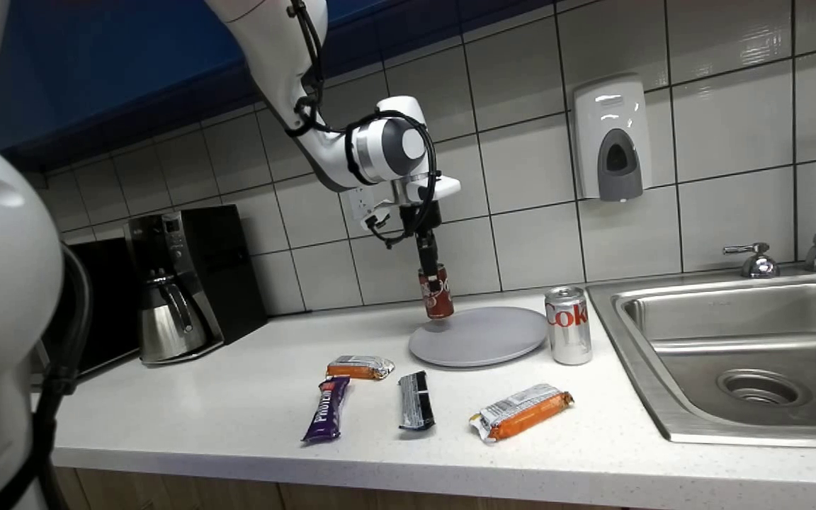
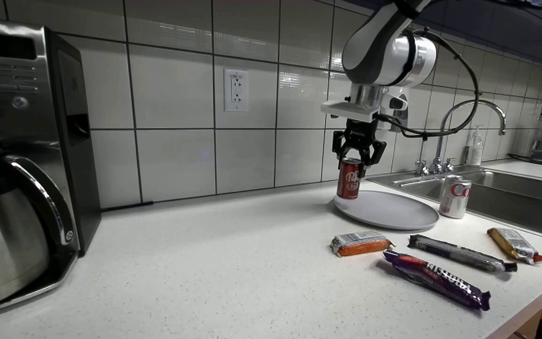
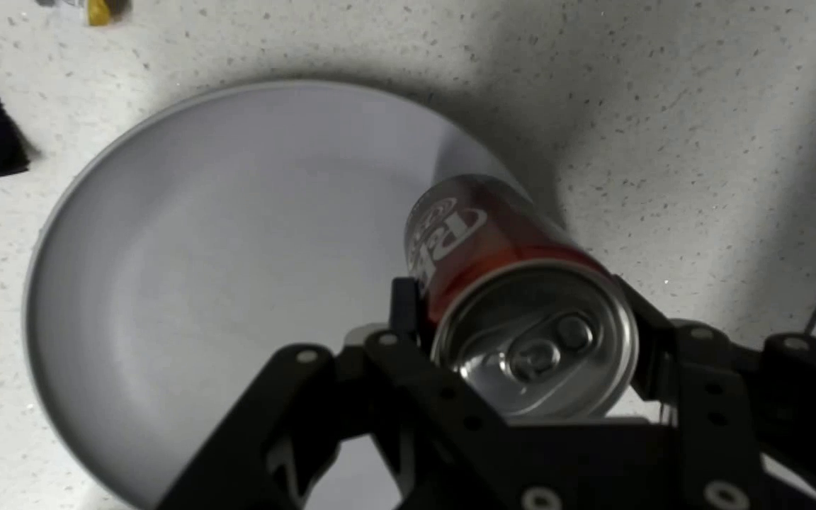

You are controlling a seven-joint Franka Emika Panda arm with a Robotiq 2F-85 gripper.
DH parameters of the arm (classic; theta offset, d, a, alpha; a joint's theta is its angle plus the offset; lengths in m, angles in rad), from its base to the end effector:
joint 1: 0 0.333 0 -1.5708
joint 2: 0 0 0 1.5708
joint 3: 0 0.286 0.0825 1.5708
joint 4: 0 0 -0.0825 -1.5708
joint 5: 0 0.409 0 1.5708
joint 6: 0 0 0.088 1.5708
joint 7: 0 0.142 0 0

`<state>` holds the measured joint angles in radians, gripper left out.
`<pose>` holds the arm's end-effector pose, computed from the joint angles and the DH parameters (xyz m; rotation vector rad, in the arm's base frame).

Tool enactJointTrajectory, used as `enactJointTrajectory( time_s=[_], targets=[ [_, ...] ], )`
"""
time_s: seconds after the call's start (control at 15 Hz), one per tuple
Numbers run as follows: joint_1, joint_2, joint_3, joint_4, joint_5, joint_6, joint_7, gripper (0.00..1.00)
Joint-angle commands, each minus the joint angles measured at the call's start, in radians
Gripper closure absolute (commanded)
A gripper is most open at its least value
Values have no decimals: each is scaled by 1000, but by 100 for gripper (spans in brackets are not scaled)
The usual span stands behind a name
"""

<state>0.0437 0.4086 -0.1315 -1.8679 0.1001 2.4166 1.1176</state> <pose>0.6594 -0.0533 0.2341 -2.4615 1.7967 -0.1770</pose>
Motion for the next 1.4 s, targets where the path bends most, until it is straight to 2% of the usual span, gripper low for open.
enactJointTrajectory(
  time_s=[0.0,1.33],
  targets=[
    [2,-14,19,40,-4,-49,-20,61],
    [73,72,71,137,-12,-88,-37,61]
  ],
)
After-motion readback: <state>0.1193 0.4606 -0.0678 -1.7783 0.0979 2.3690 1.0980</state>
